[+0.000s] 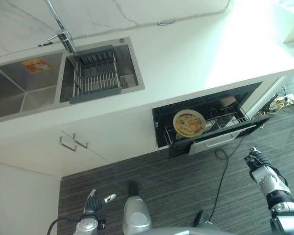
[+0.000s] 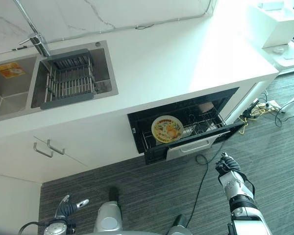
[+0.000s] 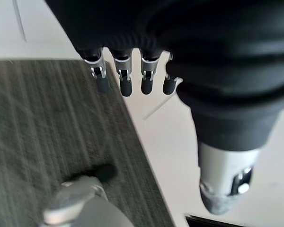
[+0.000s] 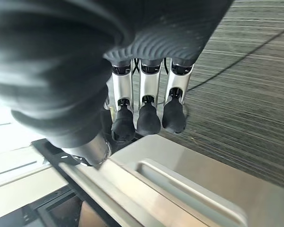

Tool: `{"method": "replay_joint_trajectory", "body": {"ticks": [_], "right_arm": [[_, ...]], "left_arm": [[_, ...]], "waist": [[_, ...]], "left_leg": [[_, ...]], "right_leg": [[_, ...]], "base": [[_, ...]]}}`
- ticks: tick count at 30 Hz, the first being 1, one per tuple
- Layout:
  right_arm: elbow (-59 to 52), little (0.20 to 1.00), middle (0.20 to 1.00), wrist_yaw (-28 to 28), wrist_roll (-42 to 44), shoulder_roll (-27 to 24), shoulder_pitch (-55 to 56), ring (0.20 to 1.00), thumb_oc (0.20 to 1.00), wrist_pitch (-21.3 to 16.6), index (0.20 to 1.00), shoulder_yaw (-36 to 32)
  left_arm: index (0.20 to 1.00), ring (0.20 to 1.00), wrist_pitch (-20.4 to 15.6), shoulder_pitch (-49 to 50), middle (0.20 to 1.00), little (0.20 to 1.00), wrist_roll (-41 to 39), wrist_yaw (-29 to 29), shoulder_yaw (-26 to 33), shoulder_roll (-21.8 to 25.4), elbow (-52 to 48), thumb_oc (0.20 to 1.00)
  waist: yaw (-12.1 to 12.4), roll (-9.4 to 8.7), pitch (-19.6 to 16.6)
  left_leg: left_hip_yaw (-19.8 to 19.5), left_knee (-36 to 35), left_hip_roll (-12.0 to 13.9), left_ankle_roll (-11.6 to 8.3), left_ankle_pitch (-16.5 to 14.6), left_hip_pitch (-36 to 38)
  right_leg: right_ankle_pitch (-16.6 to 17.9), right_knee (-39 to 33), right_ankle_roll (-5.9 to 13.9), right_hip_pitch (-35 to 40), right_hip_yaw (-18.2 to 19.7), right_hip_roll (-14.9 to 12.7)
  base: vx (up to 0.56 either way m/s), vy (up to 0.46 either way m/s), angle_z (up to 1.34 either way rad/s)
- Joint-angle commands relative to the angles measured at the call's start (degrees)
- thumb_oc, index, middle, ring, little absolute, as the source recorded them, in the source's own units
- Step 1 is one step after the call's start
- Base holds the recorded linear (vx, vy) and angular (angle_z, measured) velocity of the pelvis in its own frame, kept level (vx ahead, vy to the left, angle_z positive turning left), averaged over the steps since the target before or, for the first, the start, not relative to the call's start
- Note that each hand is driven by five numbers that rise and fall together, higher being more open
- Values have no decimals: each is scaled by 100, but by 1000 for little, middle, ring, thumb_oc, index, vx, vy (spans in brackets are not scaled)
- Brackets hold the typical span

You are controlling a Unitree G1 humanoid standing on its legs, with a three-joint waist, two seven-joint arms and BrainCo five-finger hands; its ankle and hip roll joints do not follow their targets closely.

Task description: Place the dishes in the dishwasher.

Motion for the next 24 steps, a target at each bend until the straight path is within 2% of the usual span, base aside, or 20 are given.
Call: {"method": "replay_joint_trajectory", "body": {"ticks": [1, 7, 14, 17, 21, 24], "right_arm": [[154, 200, 200, 131, 260, -71, -315, 200, 200, -287, 200, -361], [674, 200, 200, 114, 299, -201, -316, 200, 200, -11, 200, -668], [1219, 200, 200, 446, 193, -517, -606, 200, 200, 77, 200, -688], [1694, 200, 200, 713, 199, -776, -1137, 200, 200, 95, 200, -627], [1836, 200, 200, 770, 257, -932, -1444, 200, 200, 178, 200, -559], [1975, 200, 200, 733, -95, -1229, -1870, 200, 200, 312, 200, -477]], "left_arm": [[1000, 1000, -157, -413, 1000, 1000, 362, 79, -32, 517, -132, 1000], [1000, 1000, 50, -274, 1000, 1000, 90, 55, 124, 642, -255, 1000], [1000, 1000, -54, -193, 1000, 1000, -57, -54, 152, 739, -399, 1000], [1000, 1000, 6, -273, 1000, 1000, -221, -16, 110, 858, -628, 1000], [1000, 1000, 97, -252, 1000, 1000, -359, 59, 118, 916, -837, 1000], [1000, 1000, 105, -172, 1000, 1000, -459, 74, 87, 905, -1031, 1000]], "waist": [[166, -247, 235], [246, -155, 402], [334, 59, 722], [407, 272, 1014], [450, 409, 1161], [493, 656, 1298]], "left_leg": [[59, 301, -45, -185, -189, -10], [-182, 805, -89, -173, -342, -319], [-350, 1307, -121, -165, -553, -689], [-449, 1730, -246, -80, -673, -1170], [-529, 1989, -358, -28, -774, -1477], [-587, 2240, -526, 34, -886, -1786]], "right_leg": [[-588, 1074, 42, -230, 123, -554], [-592, 1241, 73, -363, 257, -658], [-794, 1722, 45, -715, 355, -799], [-1003, 2501, 3, -1390, 481, -1042], [-1160, 3087, -32, -1900, 603, -1248], [-1344, 3723, -53, -2492, 751, -1530]], "base": [[84, 2, 7], [29, -9, 3], [-29, -6, 1], [-156, 5, 1], [-83, 27, 17], [-80, 107, 10]]}}
